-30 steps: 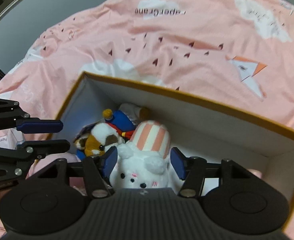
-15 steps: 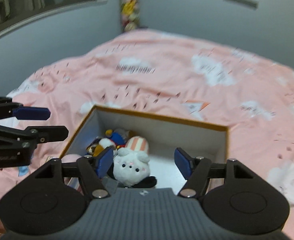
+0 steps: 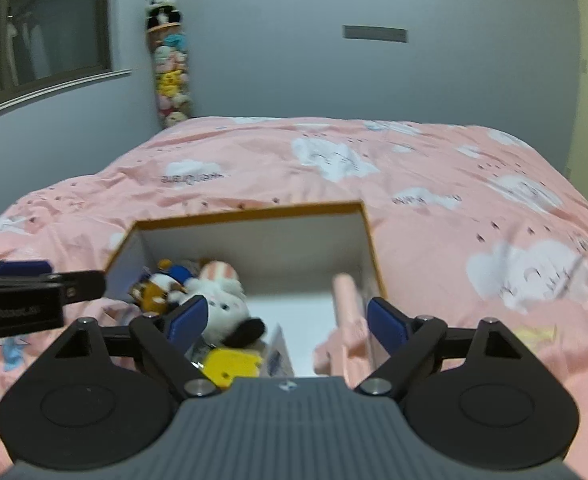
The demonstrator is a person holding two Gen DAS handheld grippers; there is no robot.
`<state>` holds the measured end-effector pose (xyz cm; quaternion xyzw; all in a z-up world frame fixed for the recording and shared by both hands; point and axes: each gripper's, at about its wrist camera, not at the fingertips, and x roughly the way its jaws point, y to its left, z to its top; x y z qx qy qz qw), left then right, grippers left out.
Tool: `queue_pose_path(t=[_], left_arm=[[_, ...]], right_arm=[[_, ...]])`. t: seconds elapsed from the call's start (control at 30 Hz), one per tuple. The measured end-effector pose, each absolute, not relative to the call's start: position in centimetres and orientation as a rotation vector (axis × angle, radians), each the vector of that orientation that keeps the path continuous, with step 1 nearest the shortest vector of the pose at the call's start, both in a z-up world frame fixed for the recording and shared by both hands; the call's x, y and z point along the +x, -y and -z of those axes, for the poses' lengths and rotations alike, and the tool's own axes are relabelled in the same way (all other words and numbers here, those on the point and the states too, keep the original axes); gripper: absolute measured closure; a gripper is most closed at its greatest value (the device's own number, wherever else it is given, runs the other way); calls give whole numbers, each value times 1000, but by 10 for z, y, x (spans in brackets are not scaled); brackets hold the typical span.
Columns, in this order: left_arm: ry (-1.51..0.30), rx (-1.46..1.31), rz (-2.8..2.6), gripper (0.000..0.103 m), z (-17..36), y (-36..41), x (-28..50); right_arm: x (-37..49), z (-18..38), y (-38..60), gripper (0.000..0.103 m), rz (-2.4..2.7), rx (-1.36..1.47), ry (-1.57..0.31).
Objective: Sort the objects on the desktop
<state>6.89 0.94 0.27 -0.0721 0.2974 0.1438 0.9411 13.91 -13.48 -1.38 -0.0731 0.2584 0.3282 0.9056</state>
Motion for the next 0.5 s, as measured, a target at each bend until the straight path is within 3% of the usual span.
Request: queue_pose_path(t=[0.33,0.43,0.5], left_arm=[[-722,-117,-268,22,39,-1,68],[-727,-132,-283,12,43,-2,69],[-715,-144,-288,12,44,-3,69]], right_arm=[[136,49,129,15,-647,-204,-548],[136,53,128,14,-657,-215,-545],[137,56,128,14,-661,-214,-555]])
